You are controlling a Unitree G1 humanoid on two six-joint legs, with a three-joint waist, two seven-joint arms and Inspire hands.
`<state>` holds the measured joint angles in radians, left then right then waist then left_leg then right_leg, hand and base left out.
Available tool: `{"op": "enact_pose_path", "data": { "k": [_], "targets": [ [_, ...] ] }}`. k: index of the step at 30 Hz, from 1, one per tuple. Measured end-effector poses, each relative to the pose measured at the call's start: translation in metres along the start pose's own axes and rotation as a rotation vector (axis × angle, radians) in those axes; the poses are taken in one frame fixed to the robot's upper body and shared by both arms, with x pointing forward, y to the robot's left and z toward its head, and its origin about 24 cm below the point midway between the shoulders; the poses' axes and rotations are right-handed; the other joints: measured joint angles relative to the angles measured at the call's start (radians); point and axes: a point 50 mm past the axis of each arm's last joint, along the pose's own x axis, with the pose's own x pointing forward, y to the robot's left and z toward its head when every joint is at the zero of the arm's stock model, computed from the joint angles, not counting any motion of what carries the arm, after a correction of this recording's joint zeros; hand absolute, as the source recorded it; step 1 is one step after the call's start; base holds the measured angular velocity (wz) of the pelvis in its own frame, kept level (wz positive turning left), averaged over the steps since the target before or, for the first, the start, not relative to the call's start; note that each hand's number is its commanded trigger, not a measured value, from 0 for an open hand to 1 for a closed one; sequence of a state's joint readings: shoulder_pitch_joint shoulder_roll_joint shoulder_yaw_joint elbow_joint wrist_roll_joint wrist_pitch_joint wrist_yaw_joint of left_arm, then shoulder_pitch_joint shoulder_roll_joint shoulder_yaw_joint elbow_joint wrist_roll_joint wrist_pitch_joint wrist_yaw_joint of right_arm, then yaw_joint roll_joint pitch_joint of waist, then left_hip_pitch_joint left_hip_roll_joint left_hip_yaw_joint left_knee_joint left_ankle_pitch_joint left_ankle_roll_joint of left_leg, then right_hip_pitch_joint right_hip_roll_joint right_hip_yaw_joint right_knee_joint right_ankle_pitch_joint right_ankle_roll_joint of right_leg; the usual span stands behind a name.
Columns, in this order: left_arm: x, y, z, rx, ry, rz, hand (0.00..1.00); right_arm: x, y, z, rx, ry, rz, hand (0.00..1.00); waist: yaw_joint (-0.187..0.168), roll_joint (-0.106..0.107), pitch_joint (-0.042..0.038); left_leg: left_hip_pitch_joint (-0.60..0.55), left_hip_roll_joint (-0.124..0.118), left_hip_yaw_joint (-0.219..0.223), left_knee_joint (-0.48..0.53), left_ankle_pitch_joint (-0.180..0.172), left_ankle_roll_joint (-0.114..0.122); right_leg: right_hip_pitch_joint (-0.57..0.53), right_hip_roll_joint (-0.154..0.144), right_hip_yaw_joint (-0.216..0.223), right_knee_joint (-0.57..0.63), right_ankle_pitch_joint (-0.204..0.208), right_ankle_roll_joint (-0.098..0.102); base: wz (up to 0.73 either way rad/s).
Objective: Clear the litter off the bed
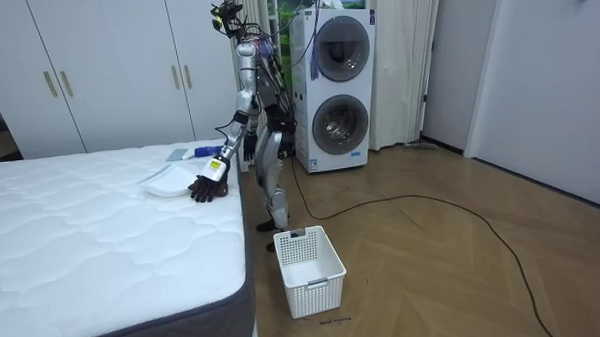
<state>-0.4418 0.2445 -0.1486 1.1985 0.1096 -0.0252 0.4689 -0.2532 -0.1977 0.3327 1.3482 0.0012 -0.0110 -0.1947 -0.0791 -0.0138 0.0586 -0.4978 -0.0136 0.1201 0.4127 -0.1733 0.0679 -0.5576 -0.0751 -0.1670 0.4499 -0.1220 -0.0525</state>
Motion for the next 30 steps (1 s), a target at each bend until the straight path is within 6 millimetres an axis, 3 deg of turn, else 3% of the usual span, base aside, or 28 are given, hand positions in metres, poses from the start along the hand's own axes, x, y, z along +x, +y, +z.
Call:
{"op": "enact_pose_path", "data": {
  "k": [1, 2, 3, 4, 5, 10, 17, 30],
  "targets": [
    [0.000, 0.000, 0.000, -0.001, 0.000, 0.001, 0.00, 0.000, 0.000, 0.000, 0.001, 0.001, 0.000, 0.00, 0.000, 0.000, 0.0000, -0.001, 0.000, 0.000, 0.000, 0.000, 0.000, -0.001, 0.000, 0.000, 0.000, 0.000, 0.000, 0.00],
    [0.001, 0.001, 0.000, -0.003, -0.001, 0.005, 0.19, 0.000, 0.000, 0.000, 0.001, 0.000, 0.000, 0.00, 0.000, 0.000, 0.0000, -0.003, 0.000, 0.000, 0.002, 0.000, 0.000, -0.003, 0.000, 0.000, 0.000, 0.000, 0.000, 0.00],
    [0.001, 0.002, 0.001, -0.006, -0.003, 0.010, 0.63, 0.000, 0.000, 0.000, 0.000, -0.003, 0.000, 0.00, 0.000, 0.000, 0.0000, -0.008, 0.001, 0.000, 0.003, 0.000, 0.000, -0.007, 0.001, 0.000, 0.000, 0.000, 0.000, 0.00],
    [0.001, 0.003, 0.001, -0.009, -0.004, 0.012, 0.73, 0.000, 0.000, 0.001, 0.001, -0.005, 0.000, 0.00, 0.000, 0.000, 0.0000, -0.012, 0.001, 0.000, 0.003, 0.000, 0.000, -0.010, 0.001, 0.000, 0.001, 0.000, 0.000, 0.00],
    [0.002, 0.004, 0.002, -0.010, -0.007, 0.016, 1.00, 0.000, 0.000, 0.000, 0.001, -0.007, 0.001, 0.00, -0.001, 0.000, 0.0002, -0.018, 0.001, 0.000, 0.004, 0.000, 0.000, -0.016, 0.001, 0.000, 0.003, 0.000, -0.001, 0.00],
    [0.003, 0.007, 0.005, -0.012, -0.021, 0.038, 1.00, 0.000, 0.001, 0.003, 0.000, -0.022, 0.004, 0.00, 0.001, 0.000, 0.0004, -0.045, 0.001, -0.001, 0.024, -0.004, -0.002, -0.044, -0.001, 0.001, 0.020, -0.004, -0.003, 0.00],
    [0.016, 0.036, 0.016, 0.010, -0.033, 0.137, 1.00, 0.000, -0.001, 0.010, 0.007, -0.041, 0.004, 0.00, -0.003, 0.003, 0.0043, -0.080, 0.001, -0.006, 0.055, -0.008, 0.001, -0.073, -0.006, -0.004, 0.039, -0.007, -0.005, 0.02],
    [0.018, 0.035, 0.021, 0.048, -0.032, 0.122, 1.00, 0.000, 0.001, 0.010, 0.017, -0.051, 0.026, 0.00, -0.027, -0.003, 0.0122, -0.124, 0.000, -0.007, 0.071, -0.015, 0.006, -0.113, -0.008, -0.005, 0.053, -0.004, -0.001, 0.00]
  ]
}}
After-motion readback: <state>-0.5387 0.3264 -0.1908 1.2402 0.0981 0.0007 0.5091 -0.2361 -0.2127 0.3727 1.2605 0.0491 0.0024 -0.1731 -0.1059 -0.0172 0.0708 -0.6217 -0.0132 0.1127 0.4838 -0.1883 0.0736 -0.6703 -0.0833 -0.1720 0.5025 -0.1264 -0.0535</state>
